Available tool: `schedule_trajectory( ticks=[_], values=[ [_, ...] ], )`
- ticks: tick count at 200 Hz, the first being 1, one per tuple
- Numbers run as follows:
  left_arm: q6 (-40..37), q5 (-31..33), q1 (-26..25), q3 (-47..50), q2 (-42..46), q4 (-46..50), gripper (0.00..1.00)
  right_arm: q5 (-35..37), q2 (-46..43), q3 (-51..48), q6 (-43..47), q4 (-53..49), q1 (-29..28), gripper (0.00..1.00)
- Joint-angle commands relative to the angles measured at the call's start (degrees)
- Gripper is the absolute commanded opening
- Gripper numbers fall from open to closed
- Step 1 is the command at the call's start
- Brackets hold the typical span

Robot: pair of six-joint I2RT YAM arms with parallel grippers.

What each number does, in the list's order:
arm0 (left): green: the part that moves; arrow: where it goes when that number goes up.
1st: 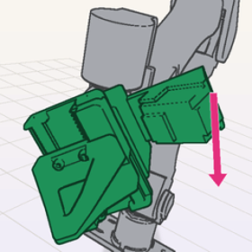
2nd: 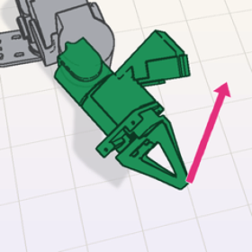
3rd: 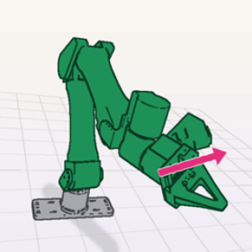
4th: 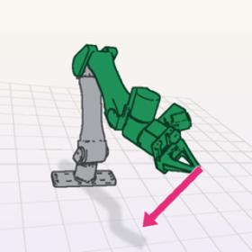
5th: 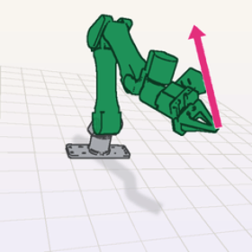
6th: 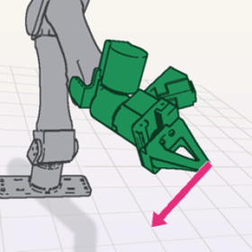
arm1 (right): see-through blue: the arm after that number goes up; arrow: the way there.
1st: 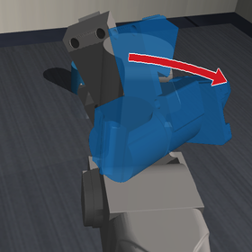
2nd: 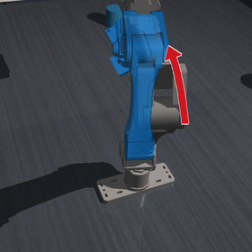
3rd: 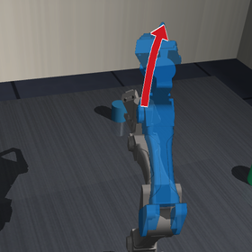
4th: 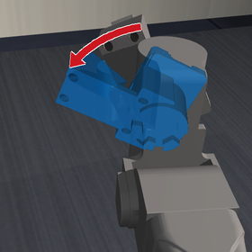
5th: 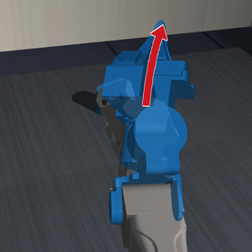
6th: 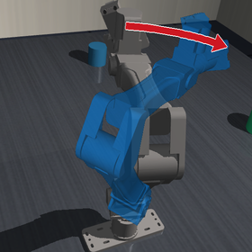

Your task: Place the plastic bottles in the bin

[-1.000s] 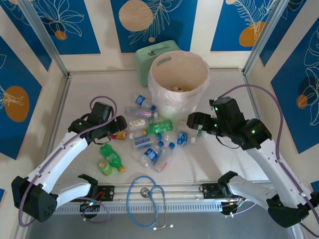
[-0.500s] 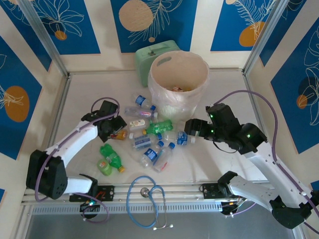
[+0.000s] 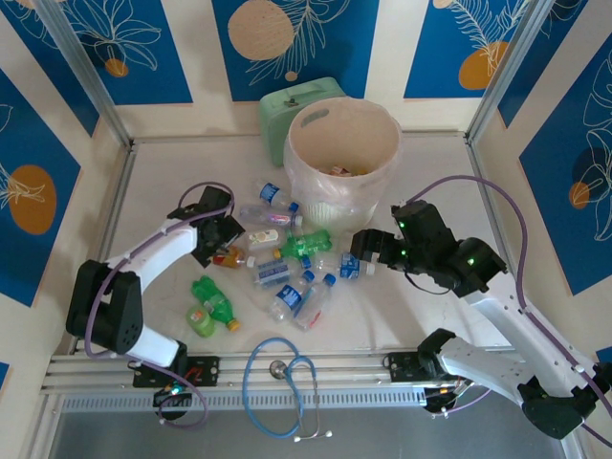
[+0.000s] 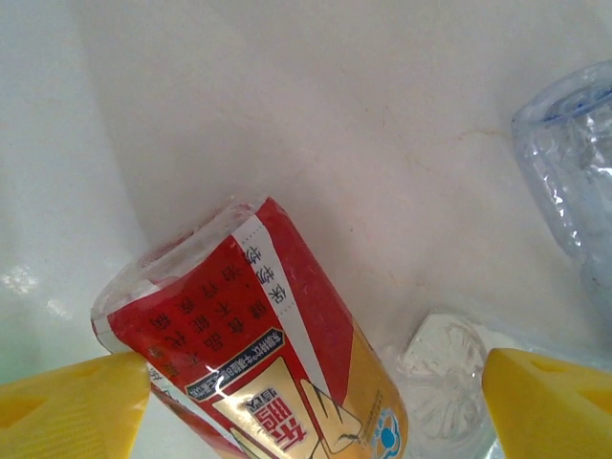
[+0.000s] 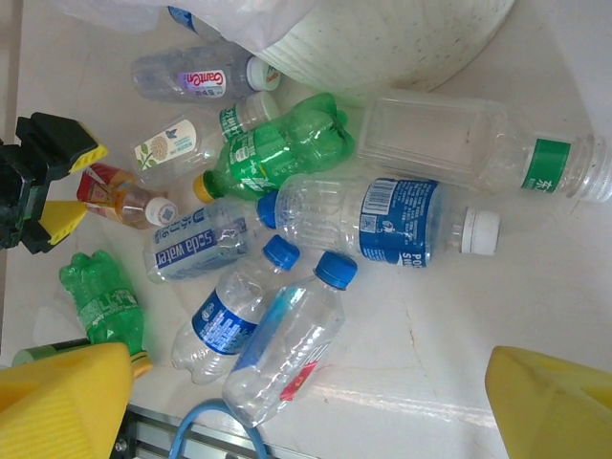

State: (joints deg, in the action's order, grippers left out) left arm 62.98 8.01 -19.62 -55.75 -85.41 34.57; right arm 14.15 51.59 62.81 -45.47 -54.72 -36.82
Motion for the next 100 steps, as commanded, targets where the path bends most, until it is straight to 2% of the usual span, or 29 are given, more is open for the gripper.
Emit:
schedule_trajectory(
  ticks=[1, 100],
  values=[
    [1.8, -0.2, 0.8, -0.2, -2.6, -1.0, 0.90, -1.0, -0.2, -1.3, -0.8, 0.7, -0.4, 0.95],
    [1.5, 1.3, 0.8, -1.9, -5.2, 2.9, 0.89, -0.7, -0.8, -2.1, -1.5, 0.1, -0.3, 0.95]
  ],
)
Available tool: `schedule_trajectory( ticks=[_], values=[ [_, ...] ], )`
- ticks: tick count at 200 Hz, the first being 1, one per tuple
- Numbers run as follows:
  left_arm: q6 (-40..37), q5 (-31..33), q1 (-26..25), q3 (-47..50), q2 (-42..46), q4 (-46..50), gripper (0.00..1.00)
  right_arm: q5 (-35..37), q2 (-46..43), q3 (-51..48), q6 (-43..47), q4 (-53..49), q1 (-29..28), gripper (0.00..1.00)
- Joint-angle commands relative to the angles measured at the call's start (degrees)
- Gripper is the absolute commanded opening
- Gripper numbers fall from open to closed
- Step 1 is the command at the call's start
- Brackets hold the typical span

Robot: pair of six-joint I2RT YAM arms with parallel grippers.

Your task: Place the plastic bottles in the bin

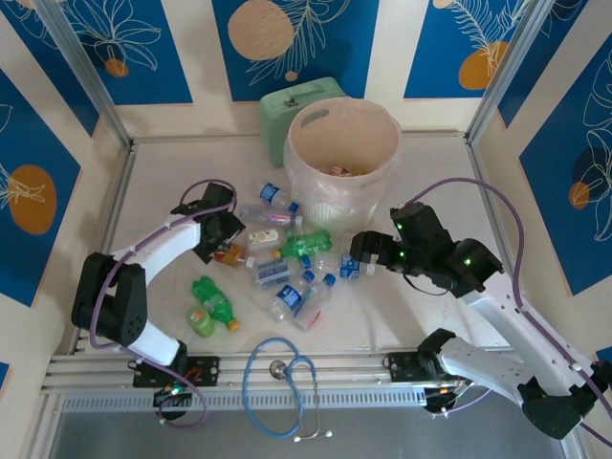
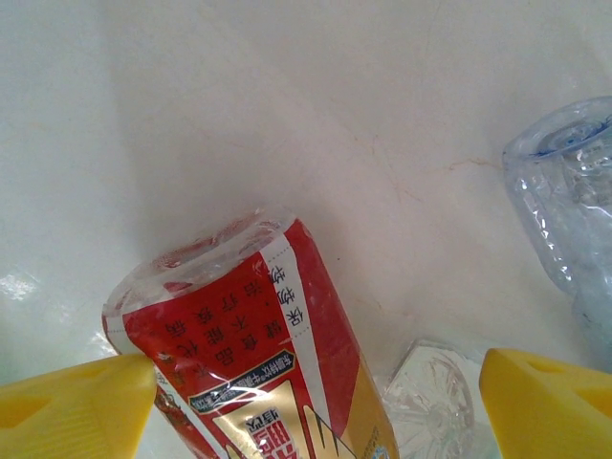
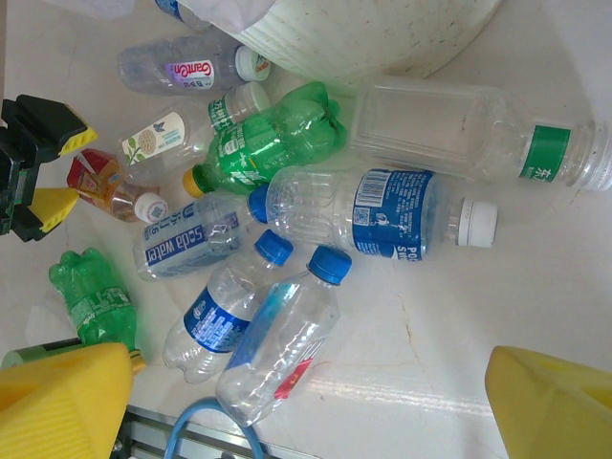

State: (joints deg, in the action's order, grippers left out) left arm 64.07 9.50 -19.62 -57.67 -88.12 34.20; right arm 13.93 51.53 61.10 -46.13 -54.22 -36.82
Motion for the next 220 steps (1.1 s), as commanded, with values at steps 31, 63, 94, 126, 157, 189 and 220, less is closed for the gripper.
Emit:
schedule_trajectory(
  ticks=[31, 63, 94, 126, 157, 189, 220],
  values=[
    [0.1, 0.9, 0.8, -0.2, 0.1, 4.6, 0.91, -0.1, -1.5, -0.3, -1.0, -0.8, -0.4, 0.95],
    [-0.9, 1.6, 0.8, -1.9, 2.9, 6.6, 0.92, -0.1, -1.7, -0.4, -1.2, -1.0, -0.3, 0.95],
    [-1.5, 2.4, 0.9, -1.7, 3.4, 6.6, 0.94, -0.1, -1.8, -0.1, -1.2, -0.8, -0.4, 0.95],
    [-1.8, 2.1, 1.1, -2.3, 0.1, 5.9, 0.93, -0.5, -1.7, 0.0, -1.3, -0.6, -0.5, 0.95],
    [-2.7, 2.9, 1.1, -2.6, -3.0, 5.2, 0.93, -0.5, -1.9, -0.1, -1.6, -0.7, -0.7, 0.95],
    [-3.3, 1.9, 1.5, -2.2, -6.1, 3.1, 0.91, -0.5, -1.8, -0.3, -1.7, -0.7, -0.9, 0.95],
    [-3.6, 1.3, 1.8, -2.4, -7.2, 1.0, 0.87, -0.8, -1.6, -0.5, -2.1, -0.1, -1.1, 0.95]
  ],
)
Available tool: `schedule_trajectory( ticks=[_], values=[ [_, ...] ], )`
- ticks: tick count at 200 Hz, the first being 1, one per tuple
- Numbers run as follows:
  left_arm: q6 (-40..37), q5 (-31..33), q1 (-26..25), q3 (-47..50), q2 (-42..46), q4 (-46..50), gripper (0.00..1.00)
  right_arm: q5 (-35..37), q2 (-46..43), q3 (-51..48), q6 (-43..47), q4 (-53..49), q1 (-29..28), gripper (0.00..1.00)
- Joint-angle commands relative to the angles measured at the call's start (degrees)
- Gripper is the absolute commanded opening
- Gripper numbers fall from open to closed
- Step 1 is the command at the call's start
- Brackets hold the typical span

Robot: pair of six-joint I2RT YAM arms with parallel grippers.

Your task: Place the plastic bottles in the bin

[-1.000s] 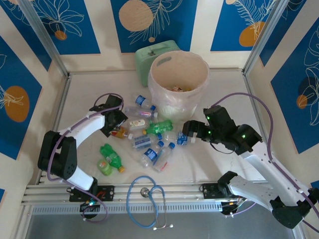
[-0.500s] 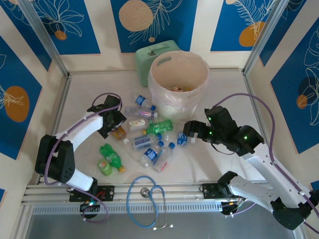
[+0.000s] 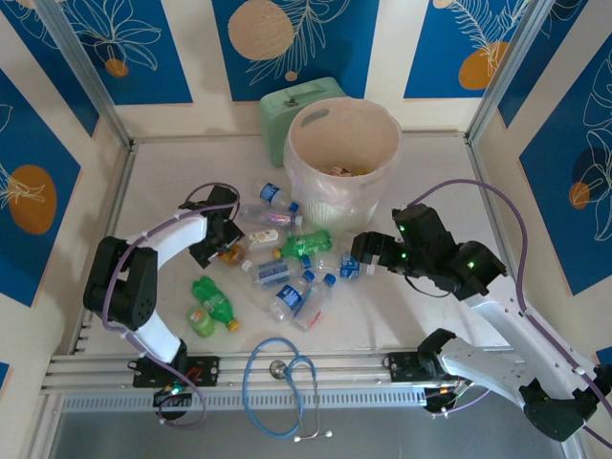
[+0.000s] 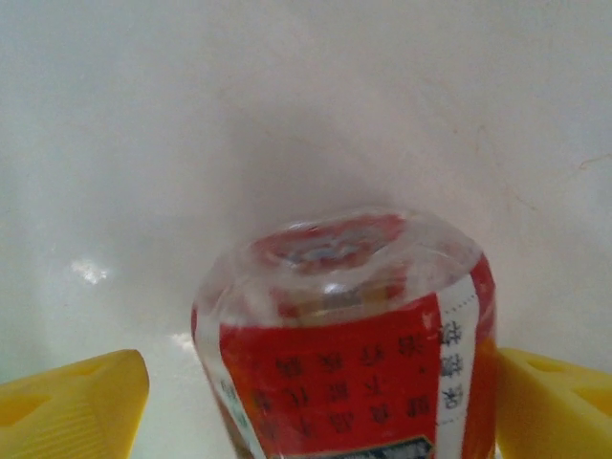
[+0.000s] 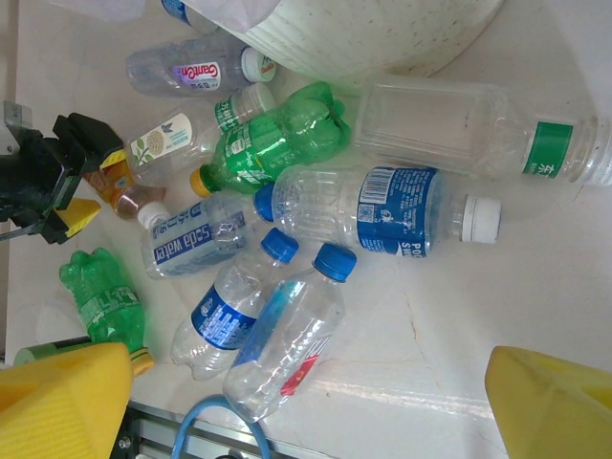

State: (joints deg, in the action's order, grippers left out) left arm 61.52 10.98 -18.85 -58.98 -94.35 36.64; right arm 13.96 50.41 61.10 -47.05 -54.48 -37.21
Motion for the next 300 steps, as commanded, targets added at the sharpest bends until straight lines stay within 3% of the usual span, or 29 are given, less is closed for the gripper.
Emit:
schedule_trajectory(
  ticks=[1, 79, 138, 200, 235, 300],
  values=[
    [-1.1, -0.1, 1.0, -1.2, -1.0, -1.4, 0.87, -0.8, -0.5, -0.5, -1.2, 0.2, -0.7, 0.95],
    [-2.5, -0.1, 1.3, -2.0, -1.5, -2.1, 0.63, 0.2, -0.1, -0.1, -2.1, 0.6, -2.8, 0.89],
    [-4.1, -1.9, 1.4, -2.2, 5.8, -0.2, 0.58, -1.4, 1.0, 1.5, -0.2, 3.5, -6.4, 0.89],
    [-9.0, -13.3, 1.1, -8.4, 20.8, 1.0, 0.58, -4.9, 10.6, 9.9, 4.6, 10.4, -15.5, 0.92],
    [-8.3, -24.4, 0.1, -10.9, 24.4, -6.5, 0.58, -9.4, 19.2, 18.9, 7.2, 13.8, -16.1, 0.96],
    [-3.0, -35.8, -4.3, -14.0, 25.2, -18.0, 0.59, -9.4, 31.2, 31.7, 11.3, 13.6, -14.6, 0.98]
  ],
)
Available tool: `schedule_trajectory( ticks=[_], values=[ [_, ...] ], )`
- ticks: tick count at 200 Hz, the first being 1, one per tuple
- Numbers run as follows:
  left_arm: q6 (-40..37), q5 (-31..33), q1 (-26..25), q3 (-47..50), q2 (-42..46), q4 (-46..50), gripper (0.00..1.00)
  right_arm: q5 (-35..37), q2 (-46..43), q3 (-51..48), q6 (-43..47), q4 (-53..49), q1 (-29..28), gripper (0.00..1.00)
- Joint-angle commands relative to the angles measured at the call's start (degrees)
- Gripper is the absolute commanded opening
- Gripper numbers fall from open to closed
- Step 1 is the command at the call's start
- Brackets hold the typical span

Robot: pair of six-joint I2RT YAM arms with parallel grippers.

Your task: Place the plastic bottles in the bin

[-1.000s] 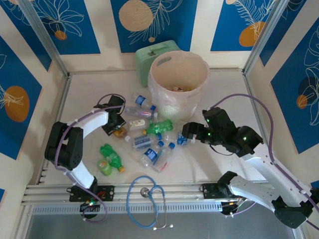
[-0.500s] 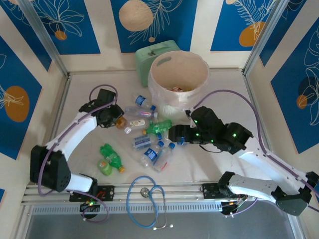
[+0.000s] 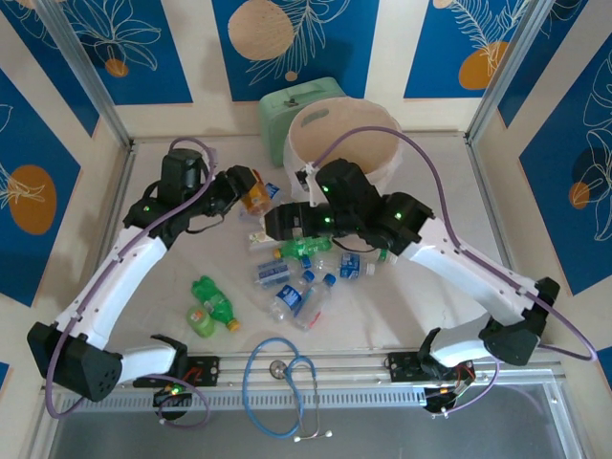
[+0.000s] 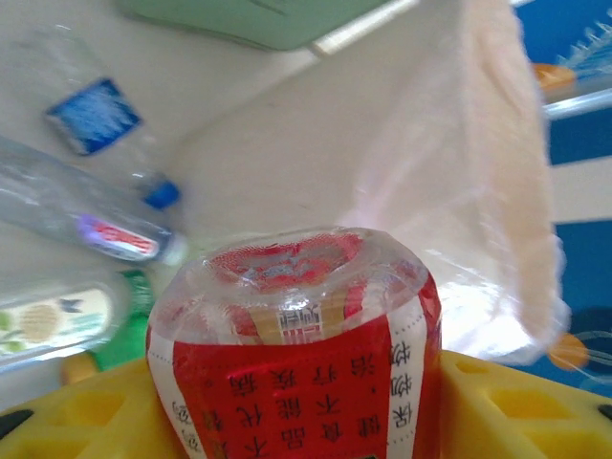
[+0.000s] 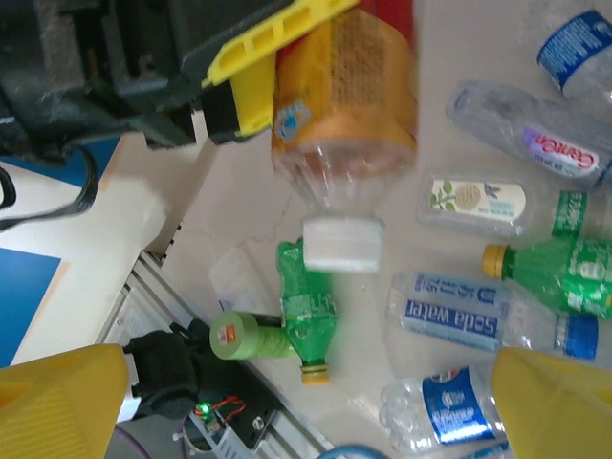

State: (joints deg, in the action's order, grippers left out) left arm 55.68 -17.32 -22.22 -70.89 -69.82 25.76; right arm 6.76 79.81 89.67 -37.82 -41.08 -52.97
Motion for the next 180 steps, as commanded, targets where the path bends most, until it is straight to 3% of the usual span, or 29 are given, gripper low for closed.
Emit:
schedule_trajectory(
  ticks=[1, 107, 180],
  values=[
    [2.9, -7.7, -0.9, -2.1, 0.7, -7.4, 0.59, -2.3, 1.9, 3.2, 2.1, 0.2, 1.2, 0.98],
    [7.0, -16.4, -4.6, -2.5, -0.1, -20.4, 0.60, -8.1, 5.0, 6.6, -1.4, 4.1, 5.4, 0.92],
    [7.6, -17.5, -4.8, -2.3, -1.2, -22.2, 0.61, -7.9, 4.3, 7.3, -1.3, 4.6, 6.5, 0.64]
  ],
)
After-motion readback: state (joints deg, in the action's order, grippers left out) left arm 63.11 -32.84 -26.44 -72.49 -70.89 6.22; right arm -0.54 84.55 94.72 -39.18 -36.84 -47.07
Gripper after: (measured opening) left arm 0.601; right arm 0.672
